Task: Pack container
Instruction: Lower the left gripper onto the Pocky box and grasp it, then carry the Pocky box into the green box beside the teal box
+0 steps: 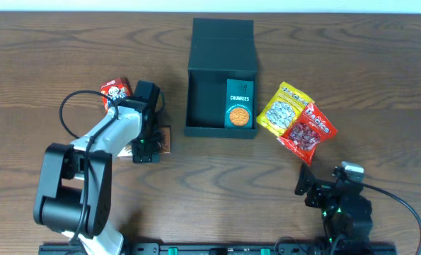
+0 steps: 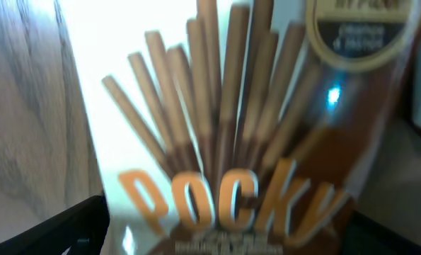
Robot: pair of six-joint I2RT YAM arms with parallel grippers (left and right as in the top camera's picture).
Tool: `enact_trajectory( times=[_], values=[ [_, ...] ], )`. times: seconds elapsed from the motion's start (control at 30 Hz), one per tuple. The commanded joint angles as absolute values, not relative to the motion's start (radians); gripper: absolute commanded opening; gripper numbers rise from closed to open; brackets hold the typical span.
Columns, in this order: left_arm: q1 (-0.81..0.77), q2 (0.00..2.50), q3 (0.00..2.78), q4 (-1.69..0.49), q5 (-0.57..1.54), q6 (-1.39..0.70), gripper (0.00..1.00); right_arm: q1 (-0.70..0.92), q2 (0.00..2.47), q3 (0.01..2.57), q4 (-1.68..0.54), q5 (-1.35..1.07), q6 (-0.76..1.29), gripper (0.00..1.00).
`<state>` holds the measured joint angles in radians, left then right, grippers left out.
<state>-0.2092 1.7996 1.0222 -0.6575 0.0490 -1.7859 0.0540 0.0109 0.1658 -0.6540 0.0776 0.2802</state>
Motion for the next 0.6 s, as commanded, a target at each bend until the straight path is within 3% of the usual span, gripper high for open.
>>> enact_trajectory(
  times=[0.0, 0.17, 0.23, 0.57],
  values=[
    [-0.194, 1.819, 1.017, -0.663, 0.046, -1.745, 0.95, 0.047, 0.006, 0.157, -0.654, 0.078, 0.268, 0.99],
    [-0.188, 1.819, 1.018, -0.652, 0.05, -1.717, 1.0, 0.047, 0.006, 0.157, -0.654, 0.078, 0.268, 0.99],
    [-0.188, 1.819, 1.018, -0.638, 0.062, -1.686, 0.88, 0.047, 0.006, 0.157, -0.654, 0.078, 0.268, 0.99],
    [-0.188, 1.819, 1.052, -0.63, 0.071, -1.533, 0.75, 0.047, 0.006, 0.157, -0.654, 0.078, 0.268, 0.99]
  ],
)
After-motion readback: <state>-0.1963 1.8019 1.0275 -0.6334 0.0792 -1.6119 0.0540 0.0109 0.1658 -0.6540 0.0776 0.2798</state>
